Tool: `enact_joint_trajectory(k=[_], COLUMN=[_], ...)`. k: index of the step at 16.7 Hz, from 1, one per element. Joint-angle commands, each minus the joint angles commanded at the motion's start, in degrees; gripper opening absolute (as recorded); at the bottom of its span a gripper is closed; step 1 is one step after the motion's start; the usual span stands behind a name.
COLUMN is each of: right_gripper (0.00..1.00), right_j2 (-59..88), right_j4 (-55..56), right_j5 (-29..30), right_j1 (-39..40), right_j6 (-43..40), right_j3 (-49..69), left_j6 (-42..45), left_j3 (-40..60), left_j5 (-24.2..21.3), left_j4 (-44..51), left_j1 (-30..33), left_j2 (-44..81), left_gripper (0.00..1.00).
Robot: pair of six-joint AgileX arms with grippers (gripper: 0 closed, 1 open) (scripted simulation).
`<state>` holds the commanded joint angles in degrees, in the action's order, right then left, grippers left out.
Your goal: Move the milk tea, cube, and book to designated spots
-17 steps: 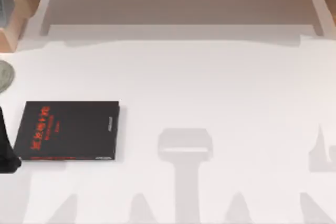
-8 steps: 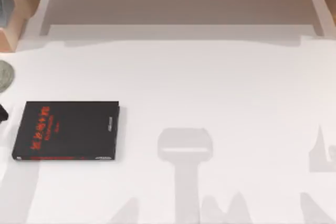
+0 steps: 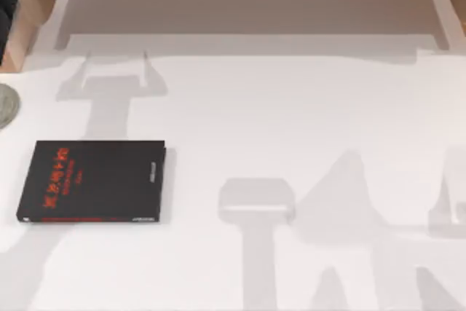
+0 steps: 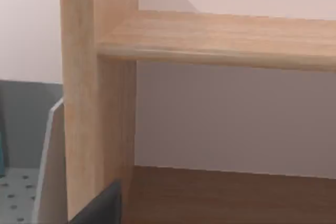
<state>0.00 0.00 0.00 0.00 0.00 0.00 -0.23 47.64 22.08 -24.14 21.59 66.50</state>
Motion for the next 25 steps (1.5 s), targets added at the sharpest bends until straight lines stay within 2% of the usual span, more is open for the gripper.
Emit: enact_joint_trajectory(k=[5,9,12,19,25], right_gripper=[1.00,1.00,1.00,1.00,1.00], right_j2=[0.00,0.00,0.00,0.00,0.00], right_j4=[0.00,0.00,0.00,0.00,0.00], right_j5=[0.00,0.00,0.00,0.00,0.00], right_j1=[0.00,0.00,0.00,0.00,0.00], right_j6=[0.00,0.00,0.00,0.00,0.00], right_j3=[0.00,0.00,0.00,0.00,0.00], left_j6=[0.32,0.63,0.72,0.69,0.58], left_j3=[18.50,28.34,31.83,32.80,45.73], left_j5=[7.96,12.11,13.62,13.40,10.72], left_j4=[-8.97,-13.64,-15.30,-15.04,-10.20], left_j1=[9.50,14.92,16.91,16.70,14.17], left_j2=[30.98,46.40,51.56,52.52,60.51], left_gripper=[1.00,1.00,1.00,1.00,1.00])
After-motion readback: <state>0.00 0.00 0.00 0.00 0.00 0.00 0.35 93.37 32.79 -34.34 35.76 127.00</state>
